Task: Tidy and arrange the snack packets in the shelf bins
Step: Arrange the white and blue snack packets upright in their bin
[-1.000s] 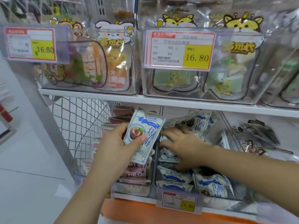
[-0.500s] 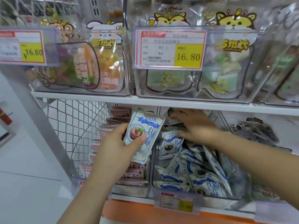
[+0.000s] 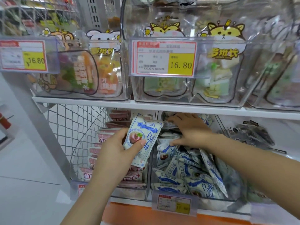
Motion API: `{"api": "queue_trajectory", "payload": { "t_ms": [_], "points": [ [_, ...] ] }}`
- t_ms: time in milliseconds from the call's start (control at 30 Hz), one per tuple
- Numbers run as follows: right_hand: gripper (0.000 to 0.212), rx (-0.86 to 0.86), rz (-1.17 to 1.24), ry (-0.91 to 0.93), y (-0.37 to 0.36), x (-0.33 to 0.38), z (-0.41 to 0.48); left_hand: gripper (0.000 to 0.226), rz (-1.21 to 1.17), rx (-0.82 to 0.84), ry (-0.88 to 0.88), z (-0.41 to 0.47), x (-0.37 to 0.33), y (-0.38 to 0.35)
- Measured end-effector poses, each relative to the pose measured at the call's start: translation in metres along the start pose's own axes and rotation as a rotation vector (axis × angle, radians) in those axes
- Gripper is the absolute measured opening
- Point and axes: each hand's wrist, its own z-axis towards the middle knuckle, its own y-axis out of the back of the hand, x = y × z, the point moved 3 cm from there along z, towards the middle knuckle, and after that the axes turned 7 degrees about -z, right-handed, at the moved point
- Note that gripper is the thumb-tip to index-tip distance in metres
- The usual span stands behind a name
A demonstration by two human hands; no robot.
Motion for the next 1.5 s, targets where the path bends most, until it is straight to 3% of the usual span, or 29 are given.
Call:
{"api": "queue_trajectory", "payload": {
  "t_ms": [67, 133, 233, 300, 400, 667, 867, 1033, 1367, 1500],
  "points": [
    [0.077, -0.059, 0.027, 0.049, 0.011, 0.002, -0.01, 0.01, -0.01, -0.002, -0.003, 0.0, 0.002, 0.001],
    [0.05, -0.121, 0.087, 0.124, 0.02, 0.008, -0.022, 0.01, -0.022, -0.003, -0.006, 0.001, 0.003, 0.002],
    [0.014, 0.114, 0.191, 0.248, 0.017, 0.021, -0.033, 0.01, -0.034, -0.006, -0.014, 0.002, 0.003, 0.003],
    [0.019, 0.256, 0.207, 0.305, 0.007, 0.026, -0.032, 0.009, -0.029, -0.003, -0.017, 0.002, 0.003, 0.002],
    [0.035, 0.302, 0.219, 0.312, -0.002, 0.025, -0.021, 0.008, -0.033, -0.006, -0.021, 0.002, 0.001, 0.001],
    [0.047, 0.491, 0.205, 0.303, -0.016, 0.026, 0.002, 0.008, -0.023, -0.006, -0.031, 0.003, 0.001, -0.002],
    [0.053, 0.71, -0.015, 0.36, -0.036, 0.04, -0.004, 0.009, -0.041, -0.017, -0.033, 0.003, 0.0, -0.001],
    [0.015, 0.672, 0.059, 0.355, -0.026, 0.031, 0.004, 0.01, -0.048, -0.02, -0.038, 0.003, -0.002, 0.001],
    [0.018, 0.726, -0.115, 0.362, 0.008, 0.013, -0.028, 0.012, -0.085, -0.036, -0.038, 0.005, 0.002, 0.003],
    [0.033, 0.806, -0.057, 0.296, 0.018, 0.007, -0.047, 0.012, -0.08, -0.034, -0.048, 0.005, 0.001, -0.001]
  ]
}}
